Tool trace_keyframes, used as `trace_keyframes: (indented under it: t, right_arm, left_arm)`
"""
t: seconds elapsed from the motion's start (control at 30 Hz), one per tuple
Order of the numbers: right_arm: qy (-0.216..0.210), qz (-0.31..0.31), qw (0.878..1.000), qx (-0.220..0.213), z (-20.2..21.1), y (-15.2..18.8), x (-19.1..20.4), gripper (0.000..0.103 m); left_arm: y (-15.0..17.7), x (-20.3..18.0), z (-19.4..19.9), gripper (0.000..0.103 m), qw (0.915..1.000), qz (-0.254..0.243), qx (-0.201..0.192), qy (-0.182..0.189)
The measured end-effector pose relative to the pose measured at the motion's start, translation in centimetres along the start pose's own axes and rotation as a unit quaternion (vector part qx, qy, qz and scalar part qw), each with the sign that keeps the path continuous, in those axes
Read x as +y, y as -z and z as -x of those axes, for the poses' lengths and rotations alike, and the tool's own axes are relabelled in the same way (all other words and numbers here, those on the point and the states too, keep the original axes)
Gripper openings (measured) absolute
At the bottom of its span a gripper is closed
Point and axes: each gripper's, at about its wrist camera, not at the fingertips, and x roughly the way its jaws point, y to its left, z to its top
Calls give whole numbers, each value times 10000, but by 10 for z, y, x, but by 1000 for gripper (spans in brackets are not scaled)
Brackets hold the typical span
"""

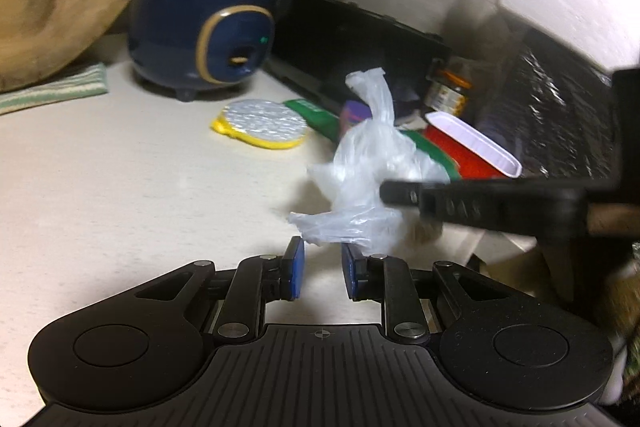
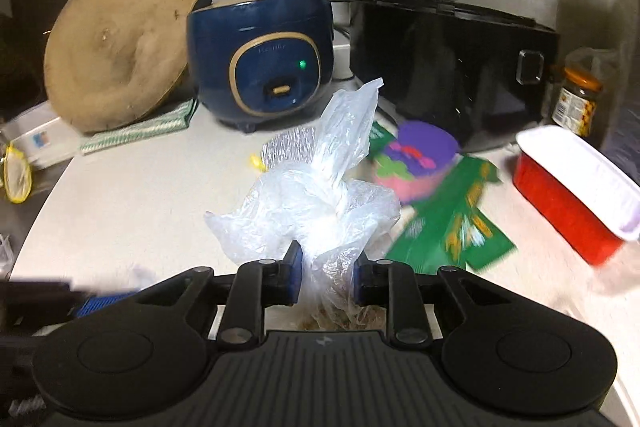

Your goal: Collect trash

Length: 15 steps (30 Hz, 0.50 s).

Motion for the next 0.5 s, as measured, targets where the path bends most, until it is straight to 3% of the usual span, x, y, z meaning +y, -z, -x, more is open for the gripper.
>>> trace_keyframes:
  t: [0.17,0.3,0.5]
  right_arm:
    - [29,-237,9997,-98,20,19,-18,27]
    - [78,-544,9977,-404,35,29,-40,56]
    - [146,-1054,9910,-817,60,41,-69,56]
  left_arm:
    - [0,-17,-9,23,9998,-167,-68,81]
    - [-1,-28,-14,23,9997,-231,-96,83]
    - [-8,-46,-23,23,9992,-308,-234,77]
